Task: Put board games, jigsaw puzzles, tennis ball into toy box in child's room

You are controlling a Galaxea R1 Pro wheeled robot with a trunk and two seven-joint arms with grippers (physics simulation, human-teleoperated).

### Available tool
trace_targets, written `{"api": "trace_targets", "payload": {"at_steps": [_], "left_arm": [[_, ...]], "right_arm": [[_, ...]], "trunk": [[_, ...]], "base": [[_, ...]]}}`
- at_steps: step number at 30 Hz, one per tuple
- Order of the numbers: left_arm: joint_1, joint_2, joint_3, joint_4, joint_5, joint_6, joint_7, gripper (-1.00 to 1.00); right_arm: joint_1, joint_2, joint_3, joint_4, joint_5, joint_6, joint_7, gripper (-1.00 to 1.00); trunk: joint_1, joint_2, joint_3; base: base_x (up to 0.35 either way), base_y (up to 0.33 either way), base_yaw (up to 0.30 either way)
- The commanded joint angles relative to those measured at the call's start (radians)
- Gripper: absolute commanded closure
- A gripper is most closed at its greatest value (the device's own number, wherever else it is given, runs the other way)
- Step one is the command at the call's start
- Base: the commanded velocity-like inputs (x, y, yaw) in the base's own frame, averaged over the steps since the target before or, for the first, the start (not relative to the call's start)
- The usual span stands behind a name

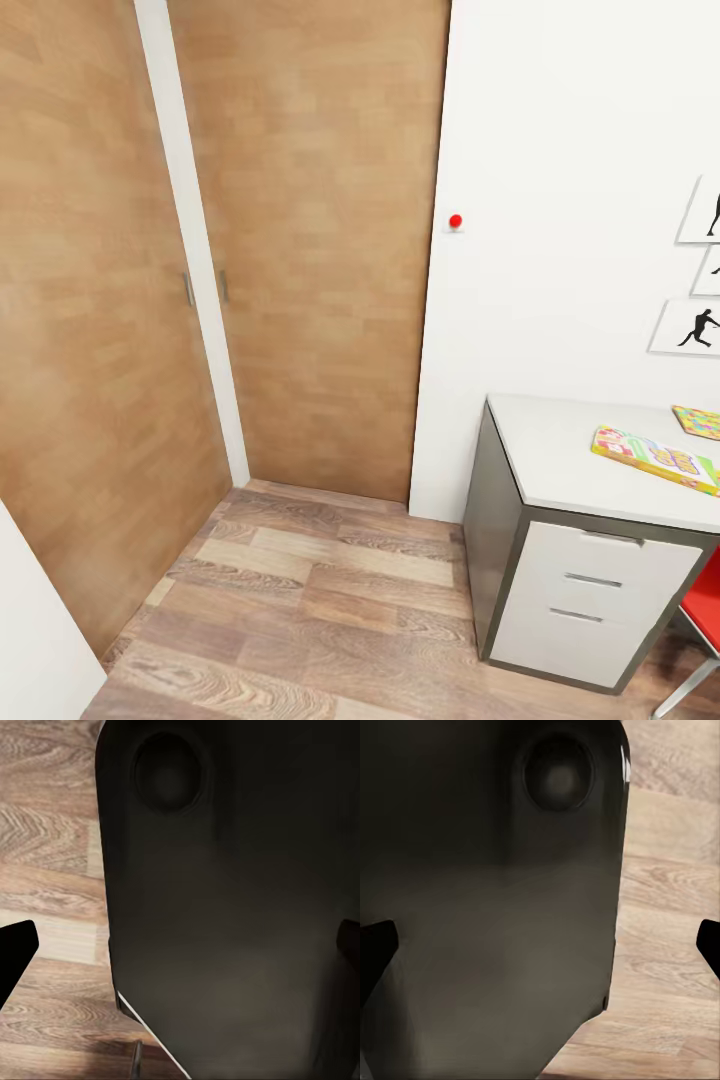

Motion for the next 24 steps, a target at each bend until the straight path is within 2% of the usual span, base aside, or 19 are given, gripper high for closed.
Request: {"api": "trace_targets", "payload": {"at_steps": [1,4,6,8,14,16,24], "left_arm": [[0.006,-0.006,-0.006,0.006,-0.006,-0.006,0.006,-1.00],[0.023,-0.019,-0.023,0.023,-0.021,-0.023,0.023,-1.00],[0.035,-0.019,-0.034,0.034,-0.021,-0.034,0.034,-1.00],[0.046,-0.018,-0.030,0.045,-0.020,-0.045,0.041,-1.00],[0.080,-0.011,-0.025,0.015,-0.017,-0.079,0.037,-1.00],[0.091,-0.010,-0.024,0.004,-0.017,-0.090,0.036,-1.00],[0.112,-0.008,-0.020,-0.022,-0.018,-0.135,0.034,-1.00]], "right_arm": [[0.006,0.006,0.006,0.006,0.006,-0.006,-0.006,-1.00],[0.023,0.022,0.020,0.023,0.018,-0.007,-0.011,-1.00],[0.034,0.022,0.020,0.034,0.018,-0.007,-0.011,-1.00],[0.045,0.025,0.018,0.046,0.016,-0.005,-0.008,-1.00],[0.045,0.058,0.017,0.012,0.011,0.000,-0.005,-1.00],[0.045,0.060,0.016,0.000,0.011,0.001,-0.005,-1.00],[0.044,0.063,0.013,-0.045,0.009,0.001,-0.005,-1.00]], "trunk": [[0.000,0.000,0.000],[0.000,0.000,0.000],[0.000,0.000,0.000],[0.000,0.000,0.000],[0.000,0.000,0.000],[0.000,0.000,0.000],[-0.031,0.056,0.025]], "base": [[0.000,0.000,0.000],[0.000,0.000,0.000],[0.000,0.000,0.000],[0.000,0.000,0.000],[0.000,0.000,0.000],[0.000,0.000,0.000],[0.000,0.000,0.000]]}}
